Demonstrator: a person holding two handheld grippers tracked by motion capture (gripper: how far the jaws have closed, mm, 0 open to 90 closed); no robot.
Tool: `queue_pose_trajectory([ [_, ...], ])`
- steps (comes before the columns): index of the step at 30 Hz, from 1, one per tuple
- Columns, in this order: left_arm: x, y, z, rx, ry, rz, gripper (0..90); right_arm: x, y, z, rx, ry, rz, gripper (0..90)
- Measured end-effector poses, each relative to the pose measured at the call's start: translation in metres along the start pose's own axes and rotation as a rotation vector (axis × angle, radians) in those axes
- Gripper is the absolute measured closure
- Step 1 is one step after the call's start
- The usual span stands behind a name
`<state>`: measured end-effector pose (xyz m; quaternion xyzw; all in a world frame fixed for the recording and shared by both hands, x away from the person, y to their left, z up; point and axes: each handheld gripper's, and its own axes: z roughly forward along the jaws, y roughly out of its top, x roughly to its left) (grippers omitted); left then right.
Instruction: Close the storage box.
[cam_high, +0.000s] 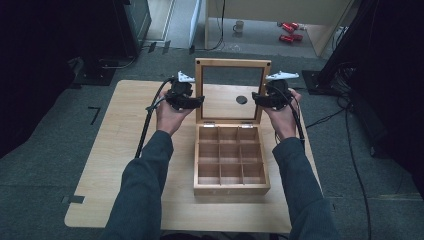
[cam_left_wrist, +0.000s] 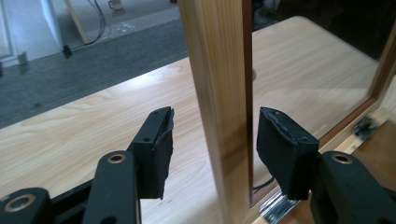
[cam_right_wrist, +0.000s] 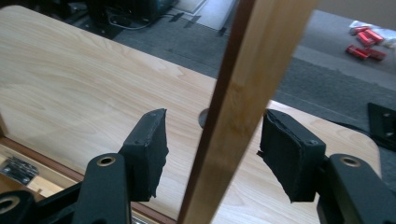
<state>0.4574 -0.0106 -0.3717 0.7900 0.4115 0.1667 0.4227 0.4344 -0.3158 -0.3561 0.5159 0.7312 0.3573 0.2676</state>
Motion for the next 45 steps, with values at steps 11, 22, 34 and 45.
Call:
queue_pose_trajectory([
  [11,-0.006,0.001,0.007,-0.024,-0.025,-0.041,51.5,-0.005,0.003,0.007,0.017,0.044,-0.006,42.6],
  [22,-0.011,-0.006,-0.006,-0.072,-0.032,-0.055,58.3,0.001,-0.005,-0.006,-0.031,0.040,0.009,43.5],
  [34,-0.032,-0.025,-0.031,-0.118,-0.039,0.028,55.8,0.015,-0.029,-0.043,-0.128,0.043,-0.010,43.6],
  [45,-0.039,-0.035,-0.059,-0.197,-0.066,0.042,50.4,0.025,-0.042,-0.065,-0.164,0.013,-0.029,44.5],
])
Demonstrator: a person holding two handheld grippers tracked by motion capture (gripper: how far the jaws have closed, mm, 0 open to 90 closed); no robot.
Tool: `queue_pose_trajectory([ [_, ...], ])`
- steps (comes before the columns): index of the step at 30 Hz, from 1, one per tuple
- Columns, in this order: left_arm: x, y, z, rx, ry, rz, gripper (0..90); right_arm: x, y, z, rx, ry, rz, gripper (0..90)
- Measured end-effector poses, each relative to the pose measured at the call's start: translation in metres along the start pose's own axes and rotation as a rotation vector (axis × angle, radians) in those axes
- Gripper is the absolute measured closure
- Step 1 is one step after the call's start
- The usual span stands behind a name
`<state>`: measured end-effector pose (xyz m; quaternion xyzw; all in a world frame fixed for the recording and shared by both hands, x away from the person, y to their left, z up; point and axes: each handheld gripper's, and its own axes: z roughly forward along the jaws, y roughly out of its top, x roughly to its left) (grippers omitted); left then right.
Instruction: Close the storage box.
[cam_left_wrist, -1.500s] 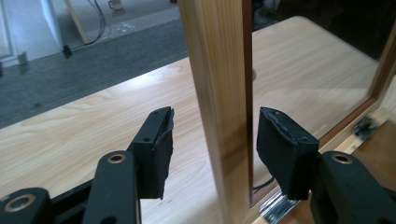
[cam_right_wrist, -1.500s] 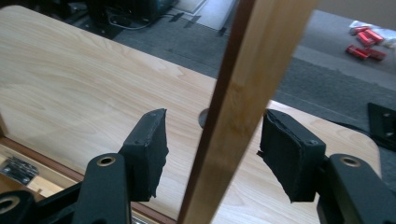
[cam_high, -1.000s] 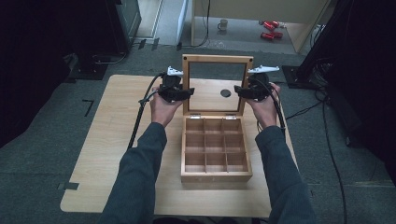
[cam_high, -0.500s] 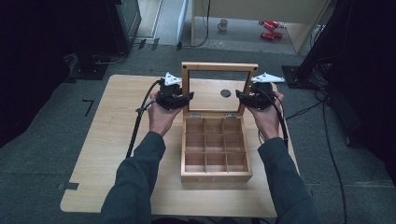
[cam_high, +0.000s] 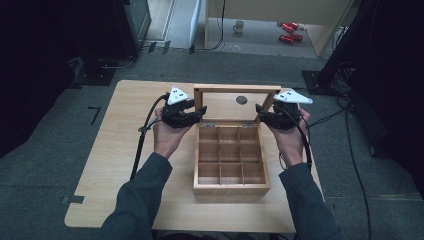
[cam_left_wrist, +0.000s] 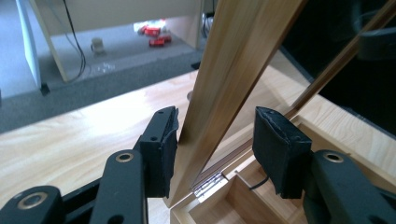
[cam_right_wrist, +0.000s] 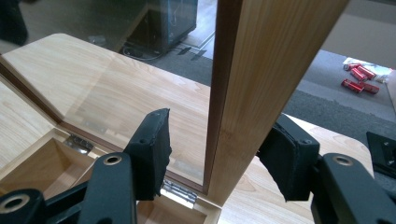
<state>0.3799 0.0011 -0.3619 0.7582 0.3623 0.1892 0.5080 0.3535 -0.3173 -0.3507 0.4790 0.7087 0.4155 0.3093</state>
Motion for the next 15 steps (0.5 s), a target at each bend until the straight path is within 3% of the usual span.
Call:
queue_pose_trajectory([
  [2,-0.004,0.002,-0.015,-0.032,0.017,0.033,52.7,0.001,0.000,-0.003,0.000,-0.001,0.007,44.6],
  [4,-0.006,0.002,-0.020,-0.042,0.019,0.042,58.0,0.001,0.000,-0.004,0.003,0.005,0.014,44.6],
  [6,-0.011,0.004,-0.029,-0.046,0.030,0.088,61.7,0.001,0.000,-0.005,0.006,0.015,0.041,44.2],
  [11,-0.011,0.006,-0.032,-0.033,0.044,0.108,70.0,0.003,-0.002,-0.008,0.006,0.008,0.039,44.0],
  [15,-0.012,0.006,-0.032,-0.027,0.040,0.119,71.7,0.003,-0.004,-0.010,0.006,0.013,0.040,45.0],
])
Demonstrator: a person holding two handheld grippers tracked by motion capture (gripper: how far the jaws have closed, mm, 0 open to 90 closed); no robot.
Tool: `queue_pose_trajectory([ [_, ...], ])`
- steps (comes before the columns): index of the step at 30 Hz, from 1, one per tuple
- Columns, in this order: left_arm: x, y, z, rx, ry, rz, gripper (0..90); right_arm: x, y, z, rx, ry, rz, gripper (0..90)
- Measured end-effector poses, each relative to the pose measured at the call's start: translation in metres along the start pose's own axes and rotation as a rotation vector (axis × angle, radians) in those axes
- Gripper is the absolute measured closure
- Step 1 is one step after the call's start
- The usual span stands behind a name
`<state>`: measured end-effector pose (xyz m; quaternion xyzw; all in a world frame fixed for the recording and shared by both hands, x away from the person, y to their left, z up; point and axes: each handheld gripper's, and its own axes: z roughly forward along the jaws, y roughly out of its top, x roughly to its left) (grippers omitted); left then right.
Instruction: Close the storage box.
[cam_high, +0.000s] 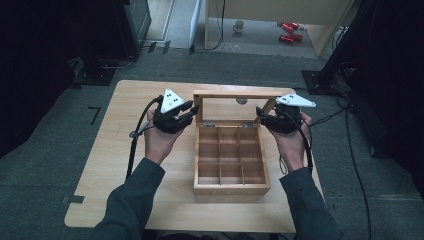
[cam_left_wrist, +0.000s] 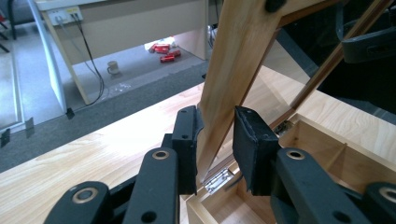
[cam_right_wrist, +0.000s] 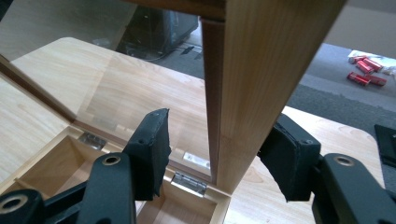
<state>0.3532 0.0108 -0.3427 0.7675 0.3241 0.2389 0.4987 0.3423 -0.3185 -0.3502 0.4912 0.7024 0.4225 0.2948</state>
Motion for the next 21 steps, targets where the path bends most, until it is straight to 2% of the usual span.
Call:
queue_pose_trajectory([
  [1,-0.001,0.000,0.000,0.004,0.008,0.012,71.9,-0.001,-0.002,-0.002,0.001,0.004,0.012,45.1],
  [8,-0.002,-0.001,-0.003,0.004,0.002,0.014,72.3,-0.005,-0.010,-0.017,-0.014,0.021,0.020,48.6],
  [12,-0.003,-0.003,-0.004,0.001,-0.004,0.007,72.1,-0.009,-0.012,-0.028,-0.032,0.027,0.020,55.7],
  [13,-0.004,-0.004,-0.005,0.000,-0.005,0.005,72.0,-0.011,-0.011,-0.032,-0.038,0.023,0.016,60.1],
  [16,-0.006,-0.007,-0.007,0.000,-0.011,0.005,71.7,-0.012,-0.011,-0.037,-0.044,0.015,0.008,68.1],
  [19,-0.007,-0.008,-0.008,0.000,-0.011,0.001,71.9,-0.013,-0.011,-0.039,-0.041,0.026,0.004,72.2],
  [21,-0.009,-0.010,-0.008,0.006,0.000,0.014,72.0,-0.011,-0.011,-0.041,-0.037,0.030,-0.010,75.5],
])
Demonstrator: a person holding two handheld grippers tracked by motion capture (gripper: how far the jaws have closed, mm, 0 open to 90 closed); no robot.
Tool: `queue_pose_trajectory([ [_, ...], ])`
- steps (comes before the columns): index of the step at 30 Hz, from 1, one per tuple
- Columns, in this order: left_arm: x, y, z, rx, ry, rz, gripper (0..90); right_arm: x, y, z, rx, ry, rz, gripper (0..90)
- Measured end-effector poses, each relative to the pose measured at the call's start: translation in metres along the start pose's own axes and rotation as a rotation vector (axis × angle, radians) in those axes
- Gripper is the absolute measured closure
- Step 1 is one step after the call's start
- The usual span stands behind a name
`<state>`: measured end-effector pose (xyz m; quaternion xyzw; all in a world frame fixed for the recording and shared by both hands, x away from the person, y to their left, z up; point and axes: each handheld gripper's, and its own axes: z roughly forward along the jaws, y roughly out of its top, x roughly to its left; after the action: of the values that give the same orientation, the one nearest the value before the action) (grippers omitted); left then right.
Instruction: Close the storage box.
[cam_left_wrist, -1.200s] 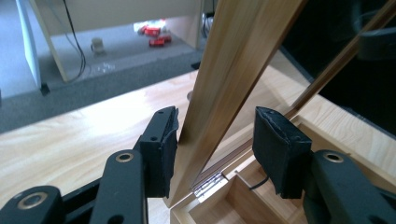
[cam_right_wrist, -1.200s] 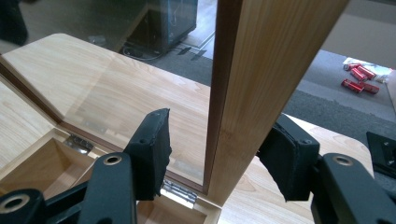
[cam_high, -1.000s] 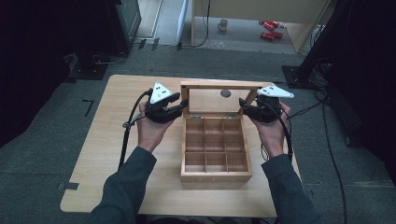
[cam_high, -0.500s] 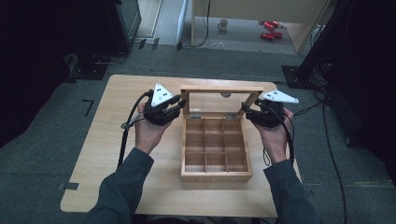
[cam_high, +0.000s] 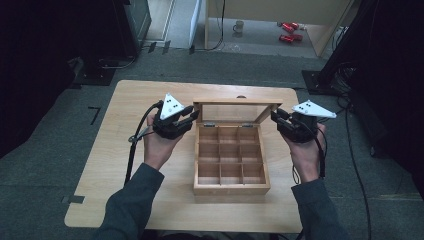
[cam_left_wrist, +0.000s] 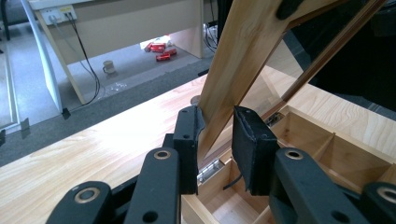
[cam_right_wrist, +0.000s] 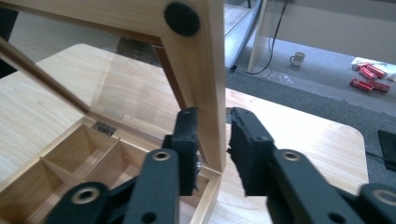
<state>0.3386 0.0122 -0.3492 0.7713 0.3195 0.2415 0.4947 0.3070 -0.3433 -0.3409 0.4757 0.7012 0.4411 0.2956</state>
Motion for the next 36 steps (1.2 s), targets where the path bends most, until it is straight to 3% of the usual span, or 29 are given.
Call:
queue_pose_trajectory([
  [6,-0.007,-0.005,-0.007,-0.003,0.011,0.019,71.1,0.007,-0.005,-0.007,0.017,-0.014,-0.058,78.3],
  [12,-0.011,-0.006,-0.013,-0.015,0.019,0.039,71.1,0.008,-0.008,-0.010,0.015,-0.009,-0.052,78.4],
  [20,-0.017,-0.012,-0.017,-0.011,0.001,0.041,70.0,0.012,-0.017,-0.016,0.013,0.000,-0.047,76.0],
  [36,-0.025,-0.025,-0.026,-0.005,-0.033,0.024,69.5,0.018,-0.029,-0.030,0.018,0.018,-0.036,75.8],
])
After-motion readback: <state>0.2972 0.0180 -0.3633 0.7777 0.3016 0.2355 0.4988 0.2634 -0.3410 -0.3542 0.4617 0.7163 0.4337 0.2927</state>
